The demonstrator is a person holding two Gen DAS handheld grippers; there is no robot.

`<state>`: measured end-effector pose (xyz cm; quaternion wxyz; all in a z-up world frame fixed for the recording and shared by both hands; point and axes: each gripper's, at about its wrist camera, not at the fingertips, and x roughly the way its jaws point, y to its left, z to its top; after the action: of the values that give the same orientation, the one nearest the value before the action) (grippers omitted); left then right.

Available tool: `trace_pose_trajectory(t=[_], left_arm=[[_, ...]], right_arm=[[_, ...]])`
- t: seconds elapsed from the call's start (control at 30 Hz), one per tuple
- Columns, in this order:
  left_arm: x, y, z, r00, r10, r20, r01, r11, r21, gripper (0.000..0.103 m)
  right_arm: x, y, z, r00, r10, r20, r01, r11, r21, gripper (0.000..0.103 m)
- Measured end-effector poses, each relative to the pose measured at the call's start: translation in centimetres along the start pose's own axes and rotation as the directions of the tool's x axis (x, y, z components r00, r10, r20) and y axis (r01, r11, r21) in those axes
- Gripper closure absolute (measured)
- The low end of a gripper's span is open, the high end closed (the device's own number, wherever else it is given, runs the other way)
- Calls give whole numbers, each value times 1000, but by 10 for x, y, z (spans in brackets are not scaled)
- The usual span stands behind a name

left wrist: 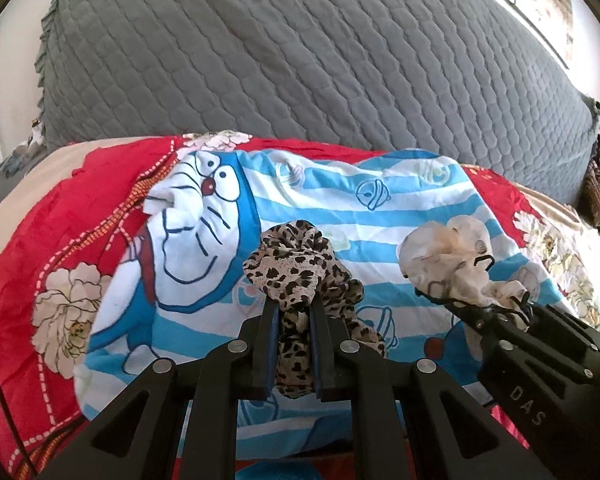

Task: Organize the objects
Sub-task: 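Lift both scrunchies and carry them over the shirt in the grey tray, then lower both scrunchies onto the striped shirt and open both grippers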

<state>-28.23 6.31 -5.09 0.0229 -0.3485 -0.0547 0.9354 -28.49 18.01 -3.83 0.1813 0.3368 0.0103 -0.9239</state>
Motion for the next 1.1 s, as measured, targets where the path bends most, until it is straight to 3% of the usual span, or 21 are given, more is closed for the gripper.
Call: trace_pose_trajectory(t=[0.77, 1.1], left_arm=[[10, -7, -11, 999, 4, -54, -3, 1000, 14, 89], [10, -4, -13, 996, 9, -85, -10, 1000, -8, 87]], right_arm=[[17, 6, -10, 991, -98, -92, 91, 993, -81, 77], [19, 3, -10, 989, -84, -123, 78, 995, -55, 61]])
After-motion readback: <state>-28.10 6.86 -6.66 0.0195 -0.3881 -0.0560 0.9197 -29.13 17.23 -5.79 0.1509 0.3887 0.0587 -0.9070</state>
